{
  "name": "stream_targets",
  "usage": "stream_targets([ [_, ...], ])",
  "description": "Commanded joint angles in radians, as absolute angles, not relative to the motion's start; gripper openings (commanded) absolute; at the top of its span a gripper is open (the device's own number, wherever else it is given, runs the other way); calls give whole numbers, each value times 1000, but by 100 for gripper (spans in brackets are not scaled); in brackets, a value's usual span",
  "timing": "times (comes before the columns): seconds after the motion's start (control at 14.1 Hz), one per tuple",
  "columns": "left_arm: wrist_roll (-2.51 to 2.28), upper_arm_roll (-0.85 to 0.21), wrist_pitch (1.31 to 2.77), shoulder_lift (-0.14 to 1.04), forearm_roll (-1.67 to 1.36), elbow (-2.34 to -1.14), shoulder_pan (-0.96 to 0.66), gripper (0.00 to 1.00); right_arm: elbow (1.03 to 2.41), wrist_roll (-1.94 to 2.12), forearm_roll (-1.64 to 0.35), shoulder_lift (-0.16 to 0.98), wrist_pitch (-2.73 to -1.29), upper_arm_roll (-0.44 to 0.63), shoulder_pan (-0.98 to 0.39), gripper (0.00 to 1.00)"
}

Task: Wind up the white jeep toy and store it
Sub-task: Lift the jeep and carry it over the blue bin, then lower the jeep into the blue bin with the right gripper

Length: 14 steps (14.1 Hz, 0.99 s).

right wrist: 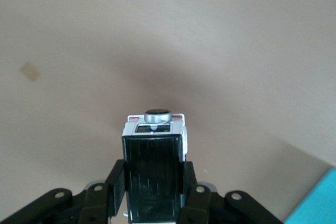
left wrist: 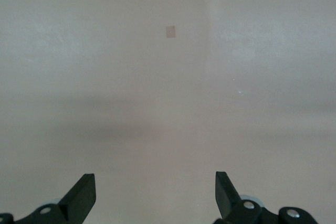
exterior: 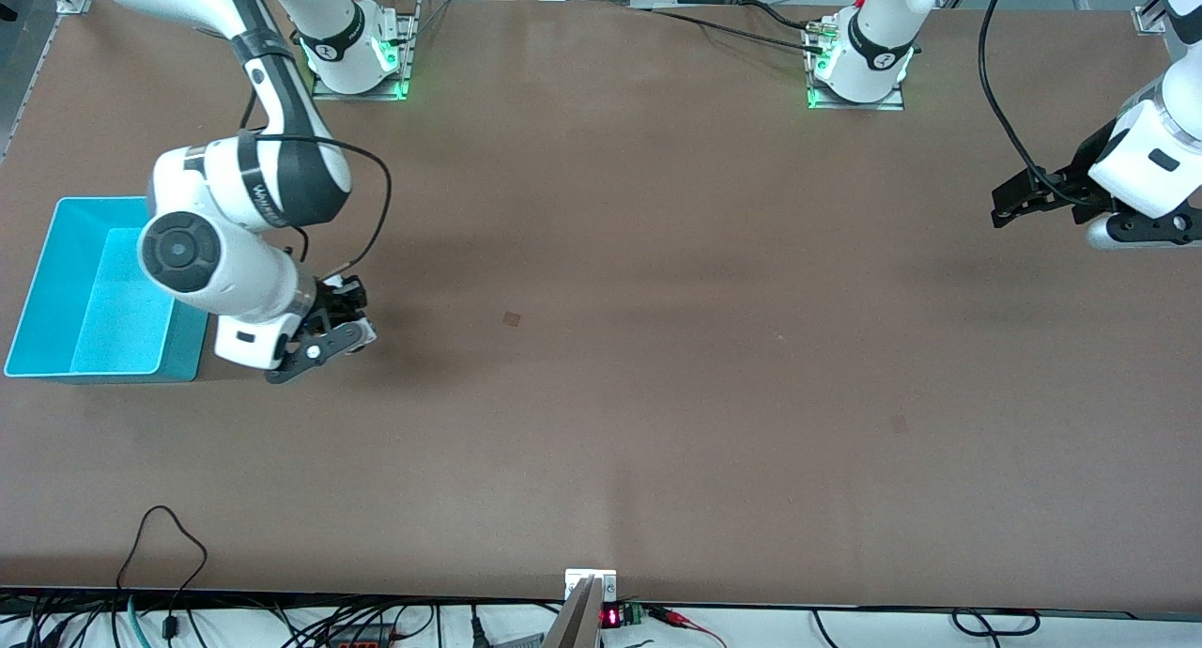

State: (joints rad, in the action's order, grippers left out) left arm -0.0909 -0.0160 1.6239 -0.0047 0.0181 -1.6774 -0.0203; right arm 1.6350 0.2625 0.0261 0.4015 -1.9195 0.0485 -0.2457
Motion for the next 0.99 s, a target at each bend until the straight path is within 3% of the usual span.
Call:
stream_targets([
  [0.0,-89,-14,1601,-8,11,-1661,-25,100,1669,221,41,356,-1901,133,-250,0],
  [0.64,-89,-14,1600,-8,9,-1660,-25,100,1749,300,63,336,-1934,449,-221,0],
  [0.92,-89,-14,1601,-8,11,-1660,-25,100,1845,418,61,328,-2077,469,-88,0],
])
